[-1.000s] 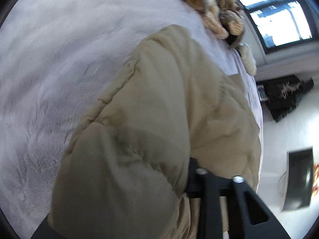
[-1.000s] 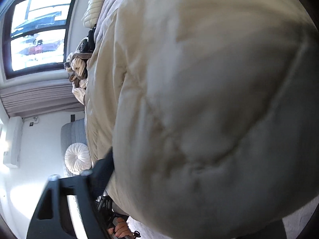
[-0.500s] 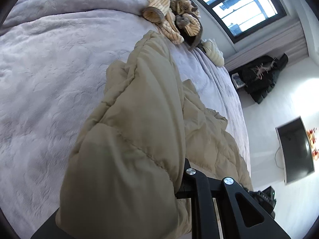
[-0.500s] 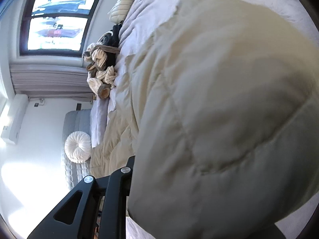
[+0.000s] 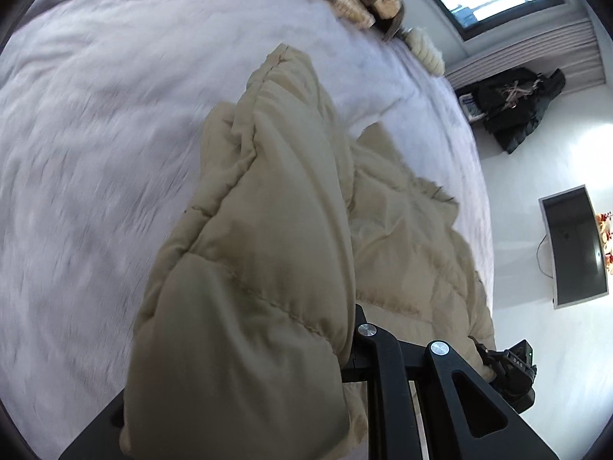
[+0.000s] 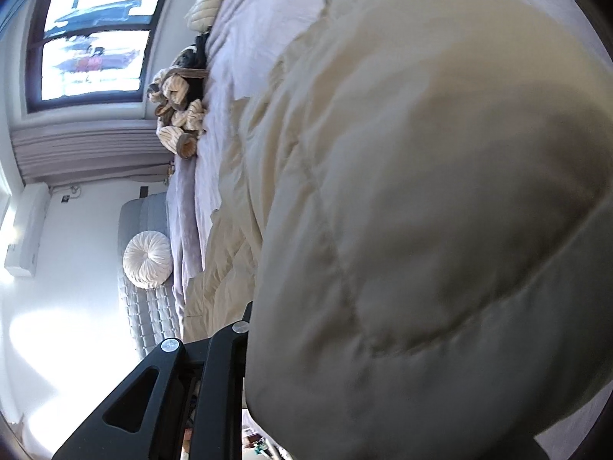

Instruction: Fold large clothes

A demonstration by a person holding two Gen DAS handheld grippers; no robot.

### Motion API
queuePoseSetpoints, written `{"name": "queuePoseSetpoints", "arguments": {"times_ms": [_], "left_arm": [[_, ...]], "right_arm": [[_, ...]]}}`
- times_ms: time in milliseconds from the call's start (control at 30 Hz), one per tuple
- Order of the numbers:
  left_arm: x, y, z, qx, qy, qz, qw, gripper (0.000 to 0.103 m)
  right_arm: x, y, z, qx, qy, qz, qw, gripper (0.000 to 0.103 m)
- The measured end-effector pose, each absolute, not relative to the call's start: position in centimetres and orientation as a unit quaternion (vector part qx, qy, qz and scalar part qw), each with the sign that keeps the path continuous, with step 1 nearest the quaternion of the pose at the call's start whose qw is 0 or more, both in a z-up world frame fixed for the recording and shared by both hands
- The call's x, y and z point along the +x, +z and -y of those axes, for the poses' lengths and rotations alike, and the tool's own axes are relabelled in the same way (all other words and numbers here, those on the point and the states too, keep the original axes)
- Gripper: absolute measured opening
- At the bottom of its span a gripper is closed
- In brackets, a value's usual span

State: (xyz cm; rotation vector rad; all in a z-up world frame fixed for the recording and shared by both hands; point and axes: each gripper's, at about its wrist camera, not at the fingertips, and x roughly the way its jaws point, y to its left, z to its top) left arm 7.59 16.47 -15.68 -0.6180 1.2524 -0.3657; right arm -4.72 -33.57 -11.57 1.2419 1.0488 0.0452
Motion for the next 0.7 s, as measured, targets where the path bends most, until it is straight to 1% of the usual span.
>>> {"name": "queuePoseSetpoints", "arguments": {"times_ms": [167,200,267,300,333,400,467,567,700], "left_arm": [[5.8,-18.8,-17.4,-0.294,-0.156,-0.597,0.73,0.02],[5.7,-19.1,-17.4,-0.296,-0.151,-0.601,0.727,0.023],[5.5,-19.8,-17.8,-0.309,-0.143,-0.608,0.717,0.026],[5.3,-20.1,-17.9,-0.309,-0.135,-0.614,0.714,0.033],[5.2,-20.2,-18.0,-0.303,-0.125,-0.618,0.715,0.045],[4.8,-20.2,-18.3,-0.29,-0.105,-0.623,0.719,0.054],[4.5,-20.2,-18.8,-0.286,-0.1,-0.628,0.717,0.055],[4.2,-19.6,-19.3,-0.277,-0.091,-0.636,0.715,0.055],[3.9,-18.3,-19.6,-0.244,-0.084,-0.642,0.722,0.055]], "right_arm": [[-5.2,-13.4,33.0,0.553,0.003,-0.485,0.677,0.023],[-5.0,-13.7,33.0,0.552,0.0,-0.488,0.676,0.024],[-4.9,-14.0,33.1,0.55,-0.005,-0.493,0.674,0.026],[-4.8,-14.0,33.1,0.548,-0.008,-0.496,0.673,0.027],[-4.7,-14.0,33.1,0.545,-0.012,-0.5,0.673,0.03],[-4.4,-14.0,33.2,0.545,-0.018,-0.505,0.669,0.036],[-5.1,-13.8,33.4,0.542,-0.028,-0.516,0.663,0.043],[-5.2,-13.0,33.4,0.529,-0.034,-0.536,0.657,0.049],[-4.7,-11.2,32.8,0.483,-0.027,-0.573,0.662,0.052]]}}
